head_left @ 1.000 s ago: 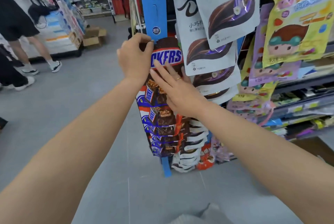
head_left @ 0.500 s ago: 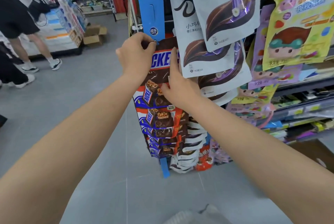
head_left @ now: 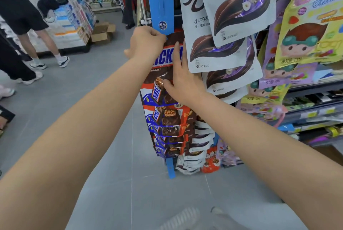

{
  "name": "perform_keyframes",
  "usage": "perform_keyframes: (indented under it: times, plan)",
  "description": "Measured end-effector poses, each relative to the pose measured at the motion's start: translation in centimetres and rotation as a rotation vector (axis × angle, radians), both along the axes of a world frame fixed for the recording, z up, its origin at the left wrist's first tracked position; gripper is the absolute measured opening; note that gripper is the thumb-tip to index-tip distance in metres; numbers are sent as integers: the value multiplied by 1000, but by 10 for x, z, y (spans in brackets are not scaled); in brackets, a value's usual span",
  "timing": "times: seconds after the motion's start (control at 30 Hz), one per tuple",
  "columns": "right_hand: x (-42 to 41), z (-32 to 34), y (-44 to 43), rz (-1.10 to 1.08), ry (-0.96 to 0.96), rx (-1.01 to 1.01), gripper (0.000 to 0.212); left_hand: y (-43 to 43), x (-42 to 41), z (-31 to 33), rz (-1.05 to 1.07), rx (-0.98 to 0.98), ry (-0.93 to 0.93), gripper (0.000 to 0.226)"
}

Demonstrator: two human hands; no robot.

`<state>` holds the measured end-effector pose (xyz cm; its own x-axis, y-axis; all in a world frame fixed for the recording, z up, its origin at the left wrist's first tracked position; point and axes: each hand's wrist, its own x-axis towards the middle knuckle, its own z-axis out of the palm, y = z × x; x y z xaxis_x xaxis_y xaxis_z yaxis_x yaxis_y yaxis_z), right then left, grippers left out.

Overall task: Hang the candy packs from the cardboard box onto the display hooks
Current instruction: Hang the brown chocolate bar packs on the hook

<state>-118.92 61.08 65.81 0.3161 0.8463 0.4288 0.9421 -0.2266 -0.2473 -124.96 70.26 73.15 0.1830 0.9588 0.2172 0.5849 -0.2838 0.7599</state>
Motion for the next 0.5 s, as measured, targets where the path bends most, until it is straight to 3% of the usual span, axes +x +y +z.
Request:
perform_keyframes:
  times: [0.2,0.33,0.5]
  plan:
    - [3,-4,0,-18,-23,-10,91,-5,2,1,29,3,-7,23]
    - [3,1,-1,-9,-30,-70,92,-9,-1,-14,20,189,17,18]
    - [2,-3,-3,13,-38,-169,93,4,-16,-39,-138,385,107,25]
